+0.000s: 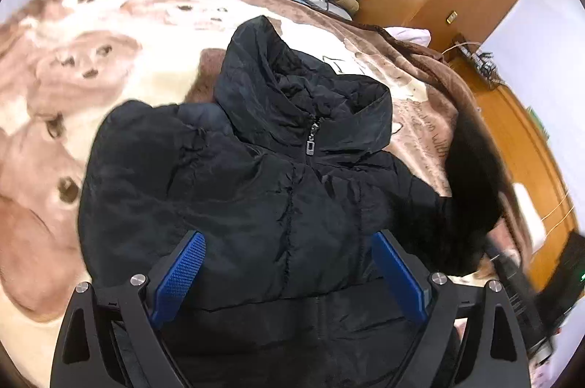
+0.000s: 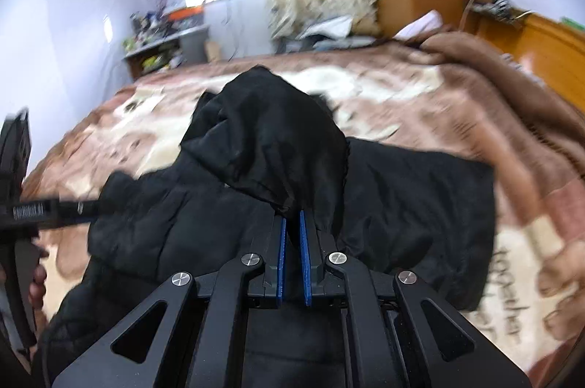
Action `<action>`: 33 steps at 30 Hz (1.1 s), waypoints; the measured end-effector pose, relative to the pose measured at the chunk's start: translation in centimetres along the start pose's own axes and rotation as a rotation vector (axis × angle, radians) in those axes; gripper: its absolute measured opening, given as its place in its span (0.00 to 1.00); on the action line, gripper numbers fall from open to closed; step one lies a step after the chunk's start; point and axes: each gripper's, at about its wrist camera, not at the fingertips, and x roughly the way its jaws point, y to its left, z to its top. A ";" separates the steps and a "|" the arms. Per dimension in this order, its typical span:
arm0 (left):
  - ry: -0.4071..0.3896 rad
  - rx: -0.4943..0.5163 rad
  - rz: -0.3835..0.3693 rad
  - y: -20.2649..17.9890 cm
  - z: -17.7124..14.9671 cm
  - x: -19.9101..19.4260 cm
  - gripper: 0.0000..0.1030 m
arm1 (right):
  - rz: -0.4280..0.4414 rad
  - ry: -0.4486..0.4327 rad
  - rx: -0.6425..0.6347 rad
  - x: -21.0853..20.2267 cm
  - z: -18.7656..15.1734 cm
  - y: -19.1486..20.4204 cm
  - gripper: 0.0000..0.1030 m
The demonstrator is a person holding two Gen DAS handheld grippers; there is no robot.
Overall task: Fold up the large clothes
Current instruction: 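Fold the held sleeve across the jacket body and open the right tool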
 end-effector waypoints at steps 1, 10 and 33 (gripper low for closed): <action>0.009 -0.008 -0.016 0.1 0.0 0.3 0.90 | 0.011 0.015 -0.011 0.5 -0.5 0.4 0.07; 0.112 -0.001 -0.108 -2.0 0.0 4.1 0.90 | 0.092 0.143 -0.008 3.8 -3.6 1.3 0.10; 0.286 0.137 -0.013 -9.4 -0.6 13.0 0.77 | -0.071 0.087 0.038 -6.1 -5.2 -12.1 0.42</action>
